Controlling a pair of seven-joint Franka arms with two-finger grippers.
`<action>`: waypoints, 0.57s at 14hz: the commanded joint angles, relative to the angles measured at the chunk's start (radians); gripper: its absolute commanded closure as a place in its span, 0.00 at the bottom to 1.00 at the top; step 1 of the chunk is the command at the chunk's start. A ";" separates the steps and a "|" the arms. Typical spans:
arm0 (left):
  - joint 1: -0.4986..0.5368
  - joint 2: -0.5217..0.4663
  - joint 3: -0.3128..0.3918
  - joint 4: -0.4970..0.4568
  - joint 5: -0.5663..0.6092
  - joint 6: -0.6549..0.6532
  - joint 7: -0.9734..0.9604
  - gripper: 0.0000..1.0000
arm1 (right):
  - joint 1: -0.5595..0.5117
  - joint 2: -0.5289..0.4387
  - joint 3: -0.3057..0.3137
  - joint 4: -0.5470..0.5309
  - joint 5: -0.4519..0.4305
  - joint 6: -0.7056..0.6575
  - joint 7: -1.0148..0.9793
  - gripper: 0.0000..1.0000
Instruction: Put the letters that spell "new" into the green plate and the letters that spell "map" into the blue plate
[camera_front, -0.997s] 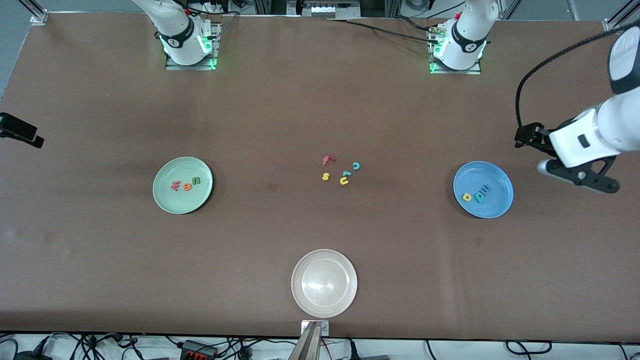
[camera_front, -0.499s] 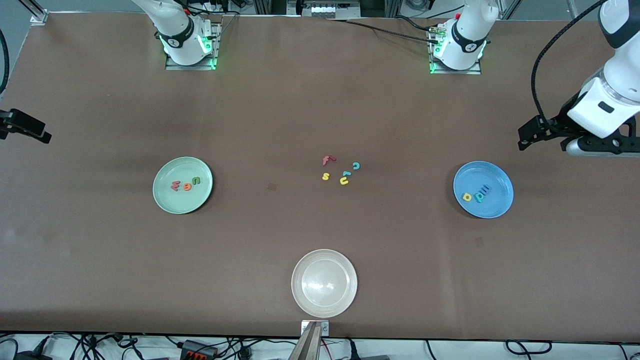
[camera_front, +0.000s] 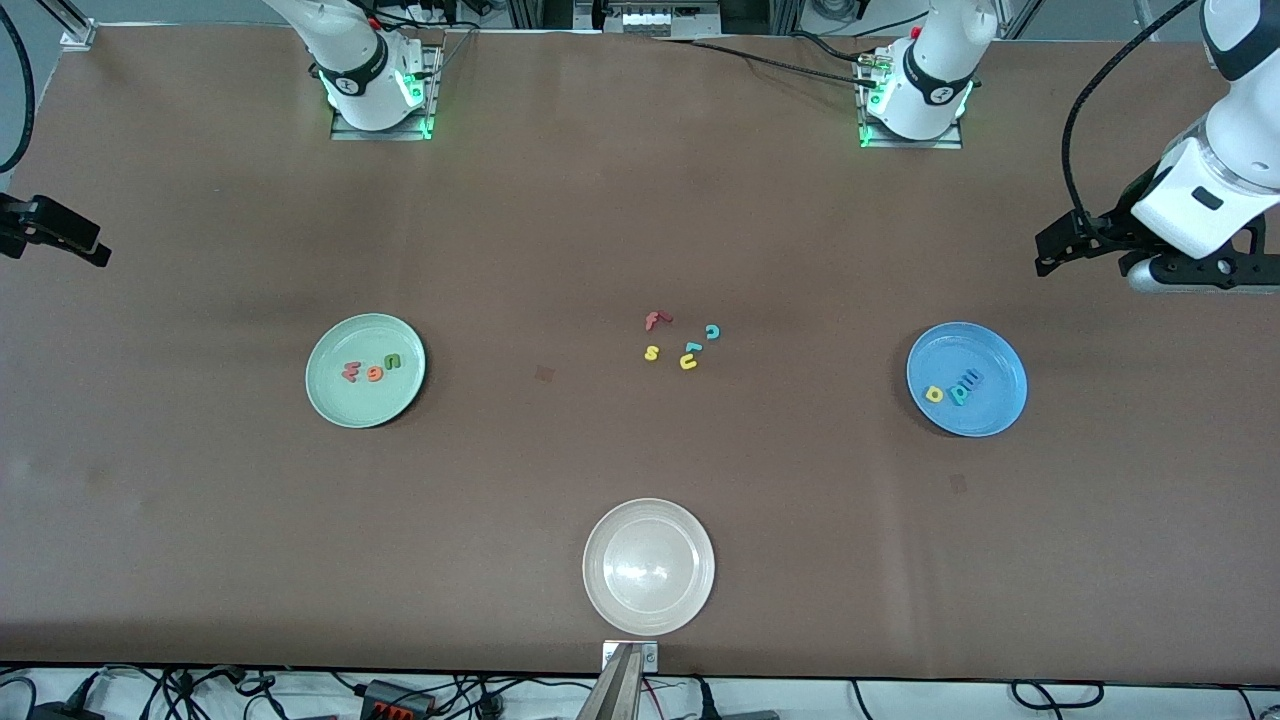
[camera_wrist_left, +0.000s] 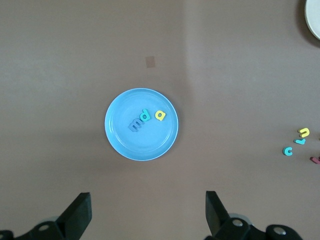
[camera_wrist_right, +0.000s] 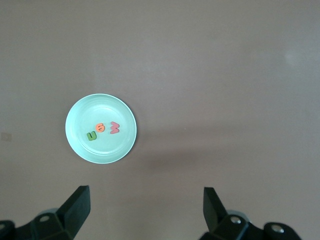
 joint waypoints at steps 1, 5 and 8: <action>-0.003 0.007 0.004 0.036 -0.008 -0.023 0.069 0.00 | 0.010 -0.024 0.000 -0.029 -0.018 0.017 0.011 0.00; -0.008 0.011 0.002 0.043 -0.008 -0.021 0.069 0.00 | 0.010 -0.023 0.002 -0.029 -0.018 0.019 0.011 0.00; -0.008 0.011 0.001 0.043 -0.008 -0.023 0.069 0.00 | 0.010 -0.021 0.002 -0.029 -0.018 0.019 0.011 0.00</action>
